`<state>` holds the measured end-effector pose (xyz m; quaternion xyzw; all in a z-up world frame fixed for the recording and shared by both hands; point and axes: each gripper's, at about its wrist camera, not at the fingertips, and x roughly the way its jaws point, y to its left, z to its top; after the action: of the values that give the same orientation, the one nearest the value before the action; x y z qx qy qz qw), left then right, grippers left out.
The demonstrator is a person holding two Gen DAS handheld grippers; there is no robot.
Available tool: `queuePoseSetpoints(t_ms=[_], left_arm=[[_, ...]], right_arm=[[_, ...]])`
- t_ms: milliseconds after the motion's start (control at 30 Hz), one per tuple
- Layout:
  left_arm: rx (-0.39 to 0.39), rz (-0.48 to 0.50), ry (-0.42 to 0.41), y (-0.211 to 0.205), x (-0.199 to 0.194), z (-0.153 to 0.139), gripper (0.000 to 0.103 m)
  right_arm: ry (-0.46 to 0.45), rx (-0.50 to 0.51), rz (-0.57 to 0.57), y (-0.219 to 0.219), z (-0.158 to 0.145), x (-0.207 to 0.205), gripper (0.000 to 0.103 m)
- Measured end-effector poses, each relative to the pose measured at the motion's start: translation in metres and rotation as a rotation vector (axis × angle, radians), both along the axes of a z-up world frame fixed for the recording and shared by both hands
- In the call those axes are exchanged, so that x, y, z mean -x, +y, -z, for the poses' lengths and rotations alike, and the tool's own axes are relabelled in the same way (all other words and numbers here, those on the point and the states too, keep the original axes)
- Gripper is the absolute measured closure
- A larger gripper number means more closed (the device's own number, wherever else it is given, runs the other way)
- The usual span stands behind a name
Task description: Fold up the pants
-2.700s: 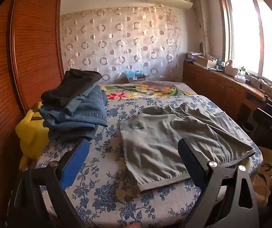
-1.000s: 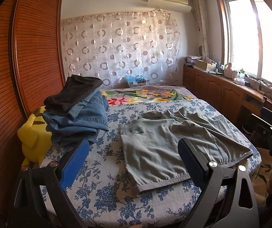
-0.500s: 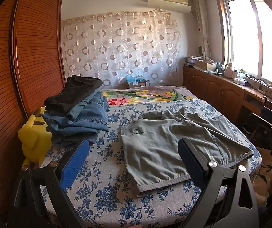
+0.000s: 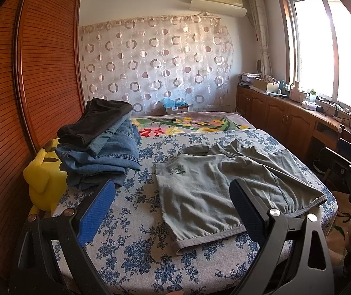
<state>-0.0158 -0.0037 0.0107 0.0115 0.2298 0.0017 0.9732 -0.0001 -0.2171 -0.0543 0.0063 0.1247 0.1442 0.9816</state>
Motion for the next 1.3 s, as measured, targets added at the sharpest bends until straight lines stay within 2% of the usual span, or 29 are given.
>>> queuePoseSetpoints(t_ms=[667,1300], left_arm=[[-0.001,0.002,0.018,0.004,-0.004,-0.002,0.008],[0.005,0.000,0.103,0.014,-0.026,0.036,0.008]], right_arm=[[0.017,0.006,0.002,-0.001,0.005,-0.002,0.000],[0.102,0.031,0.053,-0.025,0.021,-0.015,0.000]])
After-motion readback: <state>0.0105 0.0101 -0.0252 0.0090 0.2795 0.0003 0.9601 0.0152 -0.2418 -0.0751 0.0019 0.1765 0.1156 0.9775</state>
